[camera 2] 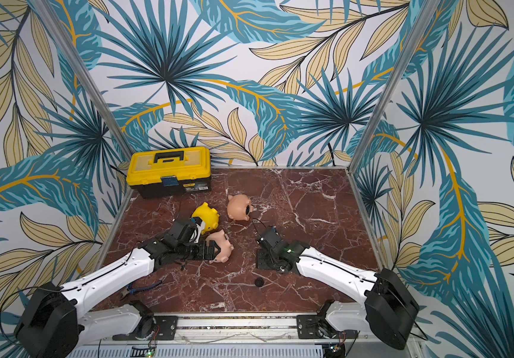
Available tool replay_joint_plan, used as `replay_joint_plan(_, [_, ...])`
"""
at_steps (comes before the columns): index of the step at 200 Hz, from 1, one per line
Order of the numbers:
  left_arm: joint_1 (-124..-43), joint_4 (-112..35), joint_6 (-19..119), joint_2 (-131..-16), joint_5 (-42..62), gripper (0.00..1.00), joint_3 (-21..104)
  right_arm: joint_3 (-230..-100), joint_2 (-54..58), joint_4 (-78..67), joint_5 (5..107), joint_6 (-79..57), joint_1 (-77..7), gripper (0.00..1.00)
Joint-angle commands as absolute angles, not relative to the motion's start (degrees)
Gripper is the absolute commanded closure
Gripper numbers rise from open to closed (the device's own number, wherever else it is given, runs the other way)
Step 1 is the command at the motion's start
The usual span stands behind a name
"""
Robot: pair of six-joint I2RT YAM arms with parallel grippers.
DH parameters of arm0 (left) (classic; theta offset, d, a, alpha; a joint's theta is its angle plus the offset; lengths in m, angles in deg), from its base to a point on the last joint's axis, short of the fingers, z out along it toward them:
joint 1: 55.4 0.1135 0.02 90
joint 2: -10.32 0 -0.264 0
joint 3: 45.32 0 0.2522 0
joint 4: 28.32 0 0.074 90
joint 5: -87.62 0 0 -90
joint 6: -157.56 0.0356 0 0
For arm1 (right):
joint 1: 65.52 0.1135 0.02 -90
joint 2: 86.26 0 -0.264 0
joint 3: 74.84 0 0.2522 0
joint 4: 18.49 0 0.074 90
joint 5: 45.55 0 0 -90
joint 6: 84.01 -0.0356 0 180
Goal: Close piggy banks
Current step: Turn over the piggy bank at the center of the board, then pick up the knob at the center of the board.
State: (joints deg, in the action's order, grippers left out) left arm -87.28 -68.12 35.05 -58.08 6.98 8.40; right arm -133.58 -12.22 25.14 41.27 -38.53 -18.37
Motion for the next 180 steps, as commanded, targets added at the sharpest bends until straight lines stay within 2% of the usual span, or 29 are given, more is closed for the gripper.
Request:
replay_joint_plan(1, [-87.0,-69.0,35.1,-58.1,5.9,0.01,11.7,-135.3,-10.2,25.4,38.4,-41.0,-15.6,0.44])
replay_joint_plan(87, [-87.0,-68.6,33.1,-59.3,4.9,0.0,12.3,-137.0,-3.3,26.7,34.6,-43.3,-7.3,0.58])
replay_joint_plan(180, [-87.0,-67.5,33.1,-59.6,5.5,0.0,12.1,-134.8,-1.4,28.6,33.9,-45.6,-5.2,0.75])
